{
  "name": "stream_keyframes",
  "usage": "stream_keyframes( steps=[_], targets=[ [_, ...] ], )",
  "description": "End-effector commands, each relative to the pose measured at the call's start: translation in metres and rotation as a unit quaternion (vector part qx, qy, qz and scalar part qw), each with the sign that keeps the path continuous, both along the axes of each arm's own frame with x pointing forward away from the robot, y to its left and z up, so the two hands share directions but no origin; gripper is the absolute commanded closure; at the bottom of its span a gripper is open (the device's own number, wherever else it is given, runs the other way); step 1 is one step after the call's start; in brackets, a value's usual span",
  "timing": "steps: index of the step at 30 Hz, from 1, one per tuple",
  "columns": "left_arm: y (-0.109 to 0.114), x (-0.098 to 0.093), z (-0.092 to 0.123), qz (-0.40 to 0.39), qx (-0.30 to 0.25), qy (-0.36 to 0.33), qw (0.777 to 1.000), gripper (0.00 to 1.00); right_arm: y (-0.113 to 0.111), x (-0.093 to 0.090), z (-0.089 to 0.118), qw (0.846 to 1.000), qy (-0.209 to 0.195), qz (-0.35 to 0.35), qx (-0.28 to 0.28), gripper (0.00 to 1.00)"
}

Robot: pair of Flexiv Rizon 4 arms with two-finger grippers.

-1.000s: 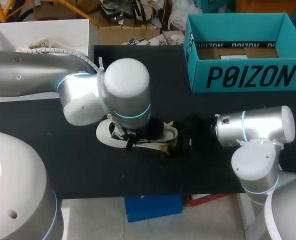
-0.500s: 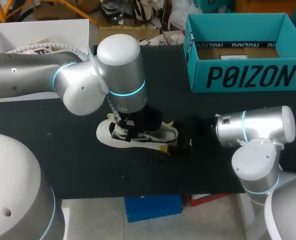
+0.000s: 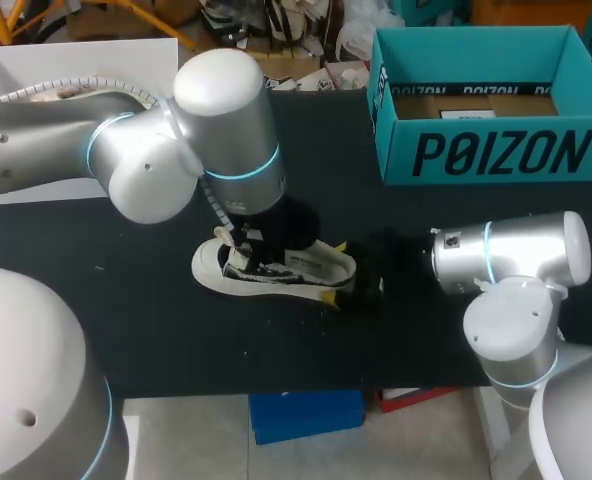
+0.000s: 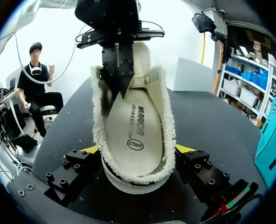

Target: Take the shoe out of the shoebox, open the shoe tongue, remove and reinsert the insole, then place the shoe into the shoebox

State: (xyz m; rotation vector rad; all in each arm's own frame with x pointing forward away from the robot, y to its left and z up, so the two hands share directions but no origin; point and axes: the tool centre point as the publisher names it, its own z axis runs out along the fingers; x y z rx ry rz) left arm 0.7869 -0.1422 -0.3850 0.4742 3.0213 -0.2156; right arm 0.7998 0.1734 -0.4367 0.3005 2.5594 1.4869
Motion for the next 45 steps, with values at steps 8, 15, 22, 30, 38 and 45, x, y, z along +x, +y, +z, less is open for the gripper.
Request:
stream_keyframes(
  steps=[8,15,22,30,38,45],
  targets=[
    [0.006,-0.004,0.017,0.004,-0.001,-0.013,1.0,1.0,0.0,0.002,-0.004,1.0,0.001,-0.001,-0.001,1.0],
    [0.004,0.0,0.013,0.003,0.0,-0.008,1.0,1.0,0.0,0.002,-0.004,1.0,0.001,-0.001,-0.001,1.0],
    [-0.023,-0.001,-0.01,-0.093,0.031,-0.066,0.993,0.58,0.0,0.002,-0.004,1.0,0.001,-0.001,-0.001,1.0],
    [-0.023,-0.006,-0.015,-0.094,0.009,-0.097,0.991,0.53,0.0,0.002,-0.004,1.0,0.001,-0.001,-0.001,1.0],
    [-0.033,0.001,-0.013,-0.095,-0.008,-0.122,0.988,0.57,0.0,0.002,-0.004,1.0,0.001,-0.001,-0.001,1.0],
    [-0.056,0.006,-0.011,-0.116,-0.036,-0.13,0.984,0.58,0.0,0.002,-0.004,1.0,0.001,-0.001,-0.001,1.0]
  ],
)
